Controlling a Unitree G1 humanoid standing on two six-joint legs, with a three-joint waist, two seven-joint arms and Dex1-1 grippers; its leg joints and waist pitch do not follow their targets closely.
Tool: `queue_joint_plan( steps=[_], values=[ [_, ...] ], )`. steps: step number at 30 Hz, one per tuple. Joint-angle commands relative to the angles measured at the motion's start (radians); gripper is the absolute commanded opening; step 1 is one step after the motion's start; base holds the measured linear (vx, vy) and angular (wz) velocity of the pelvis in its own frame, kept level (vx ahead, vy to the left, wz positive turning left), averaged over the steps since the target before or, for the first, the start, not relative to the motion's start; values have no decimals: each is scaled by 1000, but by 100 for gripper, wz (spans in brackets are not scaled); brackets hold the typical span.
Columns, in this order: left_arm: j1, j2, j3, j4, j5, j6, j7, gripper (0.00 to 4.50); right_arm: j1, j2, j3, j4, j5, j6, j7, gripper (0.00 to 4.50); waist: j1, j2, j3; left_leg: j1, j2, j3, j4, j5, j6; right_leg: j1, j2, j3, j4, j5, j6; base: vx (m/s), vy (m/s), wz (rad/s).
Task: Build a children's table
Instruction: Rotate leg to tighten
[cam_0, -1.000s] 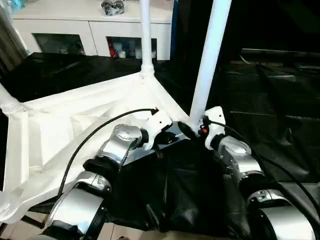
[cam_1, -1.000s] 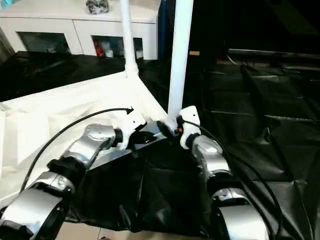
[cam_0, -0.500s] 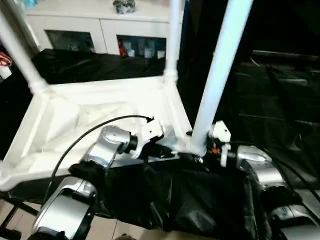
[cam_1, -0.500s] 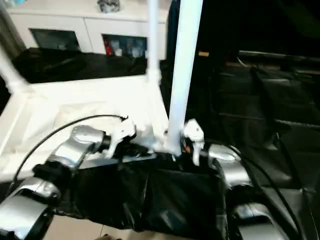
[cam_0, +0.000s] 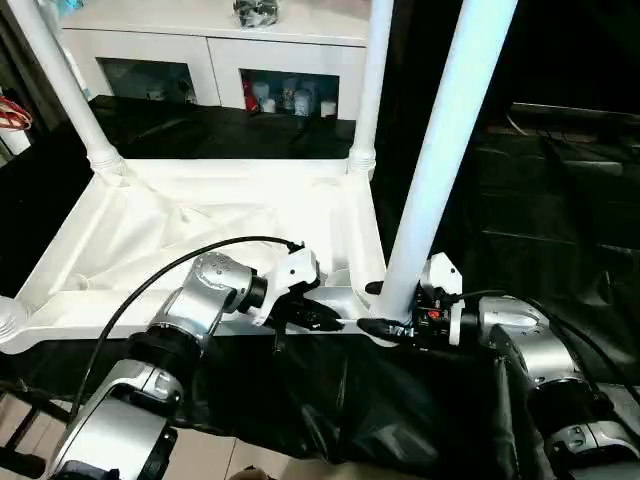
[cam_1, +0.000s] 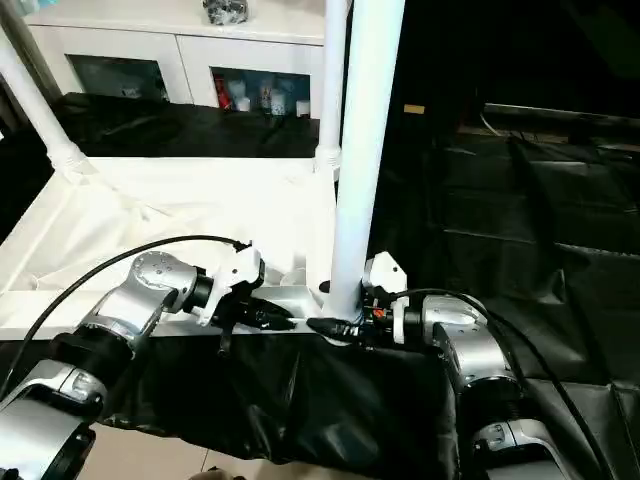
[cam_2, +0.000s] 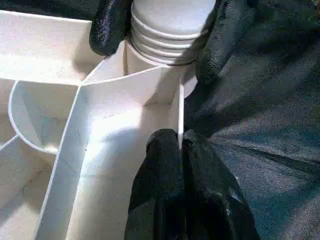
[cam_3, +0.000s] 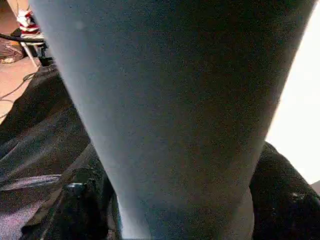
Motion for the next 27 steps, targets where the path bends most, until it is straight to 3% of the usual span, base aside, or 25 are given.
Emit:
queue_joint_plan(
  steps=[1, 3, 5, 6, 8, 12, 13, 15, 16, 17, 20, 21, 23, 24, 27],
  values=[
    [-17, -31, 1, -30, -25, 1, 39, 0, 33, 36, 85, 18, -31, 35, 30, 295, 0, -10, -55, 7, 59, -24, -59, -175, 86, 44, -89, 56, -63, -223, -210, 0, 0, 0],
    [-26, -51, 11, -17, -20, 3, 89, 0, 19, 60, 71, 50, -49, 44, -51, 281, -1, -11, -54, 8, 59, -24, -59, -180, 82, 43, -90, 57, -64, -234, -209, 0, 0, 0],
    [-44, -82, 25, 10, -9, 8, 165, 0, -5, 95, 50, 100, -73, 50, -175, 278, -9, -9, -47, 12, 57, -26, -65, -227, 55, 39, -92, 56, -76, -322, -196, 0, 0, 0],
    [-47, -86, 27, 14, -7, 9, 177, 0, -9, 100, 47, 107, -76, 50, -193, 275, -9, -9, -47, 12, 57, -26, -65, -227, 55, 39, -92, 56, -76, -322, -196, 0, 0, 0],
    [-73, -123, 37, 47, 7, 13, 263, 0, -43, 147, 21, 165, -94, 59, -345, 273, -15, -7, -44, 21, 54, -30, -68, -268, 30, 33, -95, 57, -90, -441, -157, 0, 0, 0],
    [-111, -170, 47, 92, 25, 22, 373, 0, -89, 197, -6, 236, -111, 69, -518, 271, -31, -6, -44, 23, 51, -33, -68, -286, 17, 32, -93, 56, -95, -462, -142, 0, 0, 0],
    [-111, -170, 47, 92, 25, 22, 373, 0, -89, 197, -6, 236, -111, 69, -518, 271, -34, -8, -45, 18, 50, -34, -69, -278, 21, 36, -92, 55, -93, -447, -144, 0, 0, 0],
    [-146, -214, 61, 129, 36, 37, 482, 0, -150, 243, -45, 317, -119, 65, -727, 271, -38, -1, -47, 16, 51, -32, -68, -259, 22, 35, -91, 58, -90, -399, -155, 0, 0, 0],
    [-146, -214, 61, 129, 36, 37, 482, 0, -150, 243, -45, 317, -119, 65, -727, 271, -40, -2, -49, 17, 50, -33, -68, -256, 18, 35, -90, 57, -87, -386, -161, 0, 0, 0],
    [-161, -232, 67, 146, 40, 38, 518, 0, -174, 266, -63, 342, -107, 55, -769, 271, -39, -1, -53, 16, 48, -29, -63, -231, 26, 37, -89, 59, -81, -324, -177, 0, 0, 0],
    [-163, -237, 64, 154, 45, 27, 524, 0, -182, 280, -65, 346, -114, 32, -779, 271, -38, -6, -56, 8, 46, -27, -59, -198, 53, 45, -90, 57, -74, -264, -190, 0, 0, 0],
    [-161, -236, 58, 158, 52, 14, 522, 0, -185, 286, -68, 353, -115, 17, -784, 340, -38, -9, -58, 5, 46, -27, -57, -174, 66, 48, -89, 58, -68, -224, -199, 0, 0, 0],
    [-158, -234, 54, 157, 55, 9, 518, 0, -185, 288, -69, 354, -115, 9, -787, 340, -36, -6, -60, 5, 48, -26, -55, -141, 84, 47, -87, 57, -59, -163, -217, 0, 0, 0],
    [-146, -225, 47, 150, 59, 0, 506, 0, -183, 293, -82, 355, -98, 2, -774, 352, -37, -12, -60, 4, 48, -24, -55, -137, 94, 48, -87, 57, -58, -147, -226, 0, 0, 0],
    [-130, -203, 41, 138, 54, -11, 460, 0, -178, 284, -89, 349, -77, -13, -719, 388, -36, -10, -55, 6, 48, -23, -56, -161, 96, 48, -89, 56, -64, -196, -221, 0, 0, 0]
  ],
)
